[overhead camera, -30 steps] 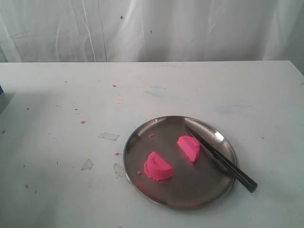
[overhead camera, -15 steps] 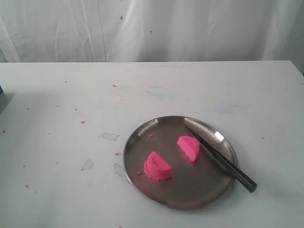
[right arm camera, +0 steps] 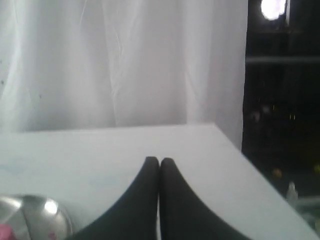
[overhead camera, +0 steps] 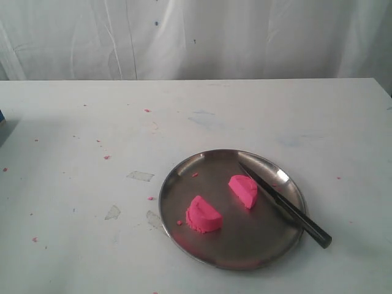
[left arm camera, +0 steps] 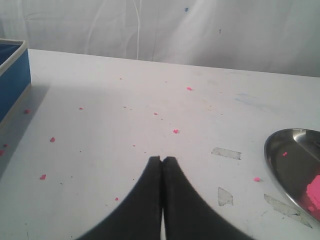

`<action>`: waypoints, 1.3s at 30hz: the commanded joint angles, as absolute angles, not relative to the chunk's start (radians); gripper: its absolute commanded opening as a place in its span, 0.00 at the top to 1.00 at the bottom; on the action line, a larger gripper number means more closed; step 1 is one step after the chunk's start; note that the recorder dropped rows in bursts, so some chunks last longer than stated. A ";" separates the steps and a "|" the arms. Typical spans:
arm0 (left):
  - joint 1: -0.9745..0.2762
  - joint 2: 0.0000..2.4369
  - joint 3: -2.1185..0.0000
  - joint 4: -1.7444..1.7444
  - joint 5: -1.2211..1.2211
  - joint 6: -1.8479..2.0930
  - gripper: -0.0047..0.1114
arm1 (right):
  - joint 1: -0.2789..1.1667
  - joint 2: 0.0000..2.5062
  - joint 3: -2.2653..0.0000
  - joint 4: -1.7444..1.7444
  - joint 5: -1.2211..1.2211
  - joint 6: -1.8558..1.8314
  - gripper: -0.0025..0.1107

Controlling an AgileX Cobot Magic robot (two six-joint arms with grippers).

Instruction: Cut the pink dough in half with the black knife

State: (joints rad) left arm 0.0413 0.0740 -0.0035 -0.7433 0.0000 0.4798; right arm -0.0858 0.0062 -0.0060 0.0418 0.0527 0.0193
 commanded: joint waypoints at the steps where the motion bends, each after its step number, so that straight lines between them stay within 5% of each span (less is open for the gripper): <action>1: 0.035 0.069 0.000 -0.766 0.000 0.475 0.96 | -0.092 0.000 0.000 -0.105 0.301 0.212 0.98; 39: 0.037 0.024 0.000 -0.719 0.000 0.475 0.96 | -0.090 0.000 0.000 -0.135 0.290 0.135 0.98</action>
State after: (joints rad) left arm 0.0413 0.0479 -0.0035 -0.7371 0.0000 0.4798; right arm -0.0878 0.0062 -0.0019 -0.1321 0.3002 0.1293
